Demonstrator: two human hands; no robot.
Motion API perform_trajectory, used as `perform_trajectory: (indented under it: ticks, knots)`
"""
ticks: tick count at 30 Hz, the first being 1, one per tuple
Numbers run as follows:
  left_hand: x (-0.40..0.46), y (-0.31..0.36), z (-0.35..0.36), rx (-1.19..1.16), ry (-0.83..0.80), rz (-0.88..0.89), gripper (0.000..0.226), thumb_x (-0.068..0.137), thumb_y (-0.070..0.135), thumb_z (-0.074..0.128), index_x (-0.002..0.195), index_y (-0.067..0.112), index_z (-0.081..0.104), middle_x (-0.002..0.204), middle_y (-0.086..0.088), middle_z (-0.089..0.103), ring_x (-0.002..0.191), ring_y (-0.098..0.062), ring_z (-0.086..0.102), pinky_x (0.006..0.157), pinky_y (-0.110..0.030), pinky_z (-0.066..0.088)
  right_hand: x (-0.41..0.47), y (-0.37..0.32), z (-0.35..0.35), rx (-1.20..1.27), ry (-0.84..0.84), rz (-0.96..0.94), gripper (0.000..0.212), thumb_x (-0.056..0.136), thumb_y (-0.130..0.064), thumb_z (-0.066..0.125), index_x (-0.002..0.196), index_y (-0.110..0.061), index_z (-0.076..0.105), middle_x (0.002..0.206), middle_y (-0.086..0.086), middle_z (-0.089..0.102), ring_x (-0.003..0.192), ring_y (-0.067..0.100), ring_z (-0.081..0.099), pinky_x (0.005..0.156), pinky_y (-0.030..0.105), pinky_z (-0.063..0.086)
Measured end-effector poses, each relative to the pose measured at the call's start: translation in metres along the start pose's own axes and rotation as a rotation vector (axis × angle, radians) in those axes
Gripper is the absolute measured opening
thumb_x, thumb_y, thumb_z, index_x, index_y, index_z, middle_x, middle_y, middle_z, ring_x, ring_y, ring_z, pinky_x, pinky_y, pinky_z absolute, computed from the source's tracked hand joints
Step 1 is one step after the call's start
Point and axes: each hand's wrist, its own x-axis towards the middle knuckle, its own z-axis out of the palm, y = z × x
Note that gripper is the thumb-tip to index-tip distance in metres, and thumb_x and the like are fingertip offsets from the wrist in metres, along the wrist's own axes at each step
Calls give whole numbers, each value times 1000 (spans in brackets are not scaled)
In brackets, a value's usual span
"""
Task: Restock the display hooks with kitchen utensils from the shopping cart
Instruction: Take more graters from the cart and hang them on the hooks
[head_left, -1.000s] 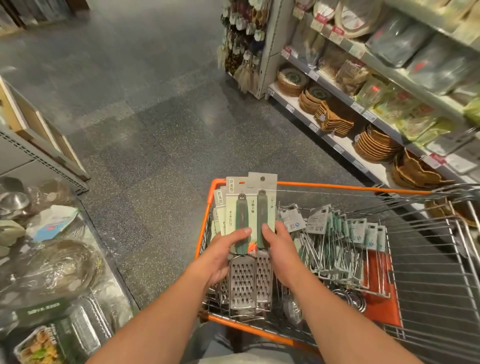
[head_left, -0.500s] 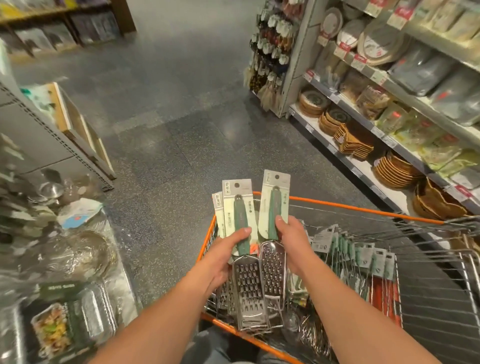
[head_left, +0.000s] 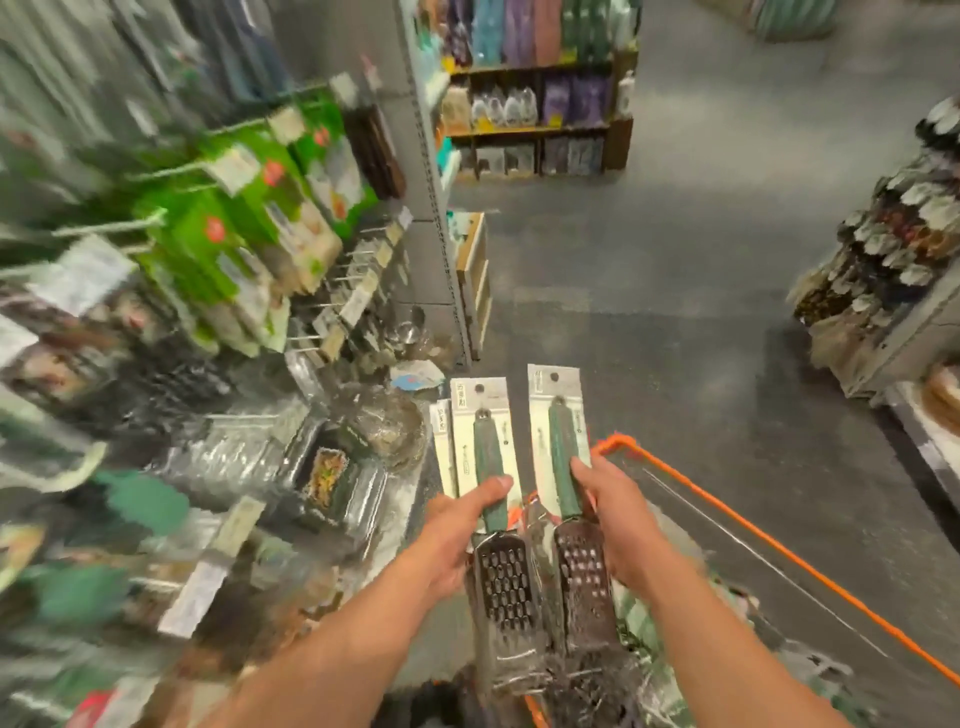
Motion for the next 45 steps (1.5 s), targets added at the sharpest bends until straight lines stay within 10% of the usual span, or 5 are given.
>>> perform_trajectory:
  ticks: [14, 23, 32, 38, 45]
  knots:
    - [-221, -9, -193, -301, 490, 333, 120, 76, 47, 87, 162, 10, 12, 166, -12, 27, 150, -33, 31, 119, -47, 34, -109, 44, 234, -278, -620, -18, 28, 105, -25, 54, 126, -12, 67, 114, 16, 76, 105, 41, 73, 93, 58, 57]
    - [-337, -117, -301, -429, 715, 350, 137, 61, 58, 92, 161, 12, 10, 167, -12, 24, 151, -32, 31, 122, -48, 31, -212, 158, 340, -407, -836, -62, 115, 60, -95, 64, 148, -23, 52, 149, 1, 57, 133, 29, 57, 111, 59, 44]
    - [-435, -199, -365, -553, 841, 402, 126, 73, 51, 88, 162, 11, 9, 169, -11, 20, 153, -33, 26, 123, -50, 29, -364, 194, 384, -476, -903, -82, 30, 106, -35, 54, 119, -11, 65, 122, 7, 69, 100, 21, 70, 89, 37, 53]
    - [-489, -250, -380, -606, 858, 432, 53, 81, 32, 87, 115, 25, 46, 122, 6, 52, 115, -16, 48, 98, -33, 38, -412, 242, 385, -537, -952, -108, 39, 104, -43, 56, 122, -11, 67, 109, 2, 79, 105, 27, 74, 86, 43, 57]
    - [-540, -271, -382, -676, 974, 487, 65, 78, 38, 89, 124, 22, 45, 105, 10, 54, 107, -16, 46, 94, -34, 36, -447, 261, 399, -515, -1071, -169, 52, 91, -58, 64, 127, -21, 68, 121, 1, 76, 113, 25, 71, 104, 54, 52]
